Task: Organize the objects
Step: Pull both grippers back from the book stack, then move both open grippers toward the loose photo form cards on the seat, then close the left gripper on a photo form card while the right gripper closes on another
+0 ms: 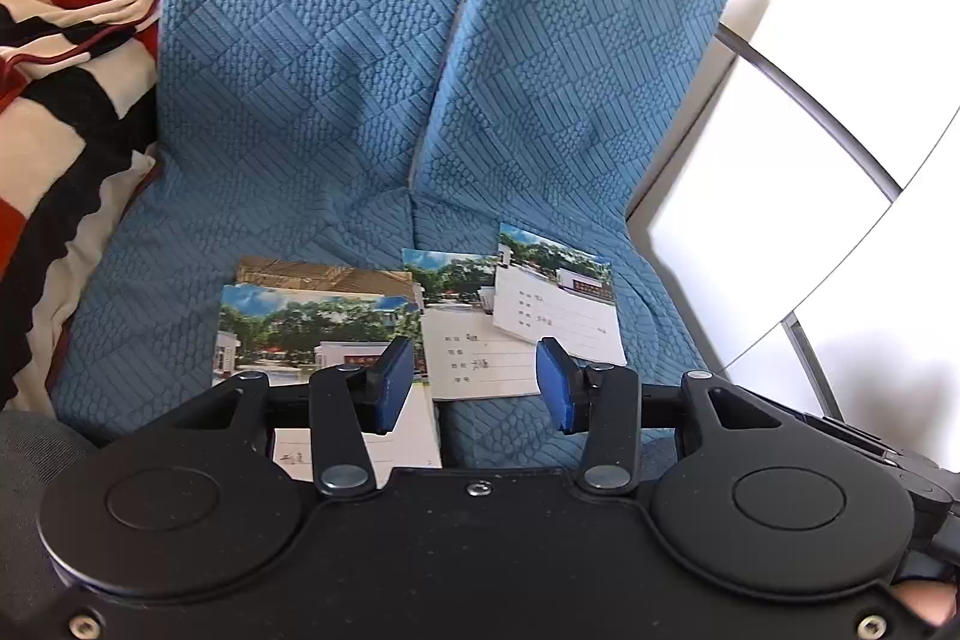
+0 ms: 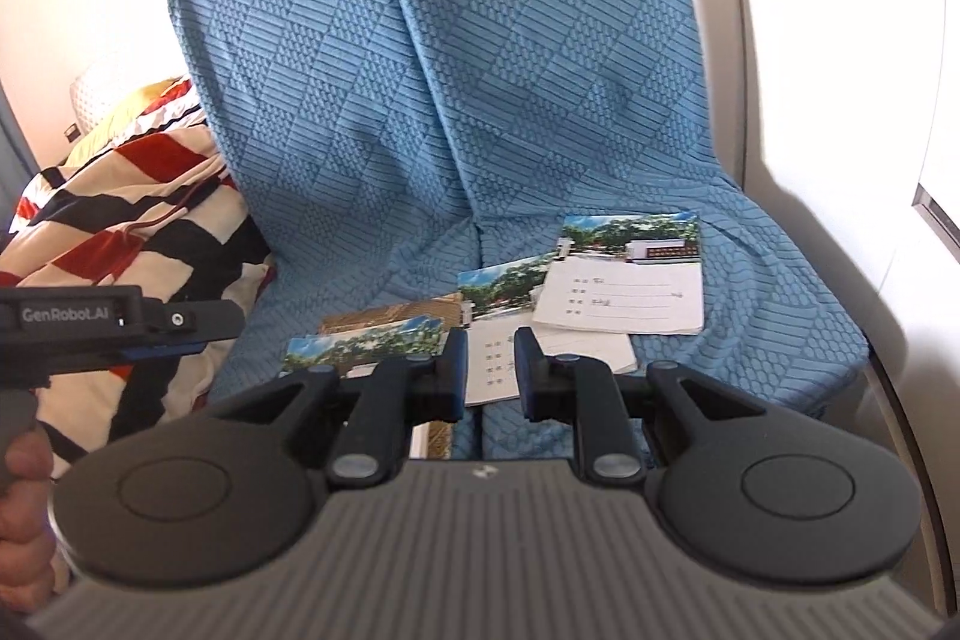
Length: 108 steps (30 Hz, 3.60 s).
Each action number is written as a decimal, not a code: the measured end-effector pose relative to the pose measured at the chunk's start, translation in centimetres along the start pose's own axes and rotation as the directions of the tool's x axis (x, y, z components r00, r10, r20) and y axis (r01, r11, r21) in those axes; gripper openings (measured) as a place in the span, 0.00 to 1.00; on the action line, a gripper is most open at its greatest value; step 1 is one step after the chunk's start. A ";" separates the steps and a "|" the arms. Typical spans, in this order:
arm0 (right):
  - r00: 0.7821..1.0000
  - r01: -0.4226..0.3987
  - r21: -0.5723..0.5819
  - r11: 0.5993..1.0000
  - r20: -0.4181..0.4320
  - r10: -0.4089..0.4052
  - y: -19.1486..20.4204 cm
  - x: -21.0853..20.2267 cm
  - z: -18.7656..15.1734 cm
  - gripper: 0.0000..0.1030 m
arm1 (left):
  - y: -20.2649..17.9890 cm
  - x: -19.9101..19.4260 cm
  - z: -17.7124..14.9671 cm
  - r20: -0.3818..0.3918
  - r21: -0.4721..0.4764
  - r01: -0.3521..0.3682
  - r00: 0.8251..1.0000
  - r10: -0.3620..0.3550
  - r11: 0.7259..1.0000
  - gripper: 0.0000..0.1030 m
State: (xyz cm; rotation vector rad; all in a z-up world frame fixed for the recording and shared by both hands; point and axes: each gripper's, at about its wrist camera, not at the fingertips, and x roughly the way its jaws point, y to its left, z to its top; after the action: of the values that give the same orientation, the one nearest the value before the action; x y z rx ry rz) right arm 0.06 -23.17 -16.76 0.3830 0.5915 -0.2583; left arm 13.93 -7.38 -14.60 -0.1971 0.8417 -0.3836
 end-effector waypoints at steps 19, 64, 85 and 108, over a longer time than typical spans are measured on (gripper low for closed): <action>0.997 0.075 0.067 0.995 -0.019 -0.074 -3.2 0.7 -0.1 0.20 | -1.8 2.9 0.5 -0.044 0.030 0.034 0.998 -0.033 0.999 0.43; 0.974 0.183 0.186 0.965 -0.166 -0.153 -12.0 14.2 -0.3 0.33 | -1.6 24.2 3.9 -0.303 -0.058 0.095 0.947 -0.108 0.994 0.45; 0.967 0.202 0.260 0.944 -0.204 -0.150 -15.4 23.8 0.0 0.32 | -1.0 35.8 3.7 -0.450 -0.073 0.084 0.887 -0.108 0.994 0.35; 0.991 0.053 0.493 0.868 -0.131 0.014 -17.8 22.2 0.0 0.34 | -2.9 35.0 5.0 -0.335 -0.075 0.176 0.923 -0.191 0.982 0.05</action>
State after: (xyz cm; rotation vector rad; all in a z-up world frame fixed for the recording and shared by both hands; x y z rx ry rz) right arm 11.82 -41.95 -34.62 0.9002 0.6558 -0.4097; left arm 38.09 -24.13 -34.47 -0.2554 1.1796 -0.5867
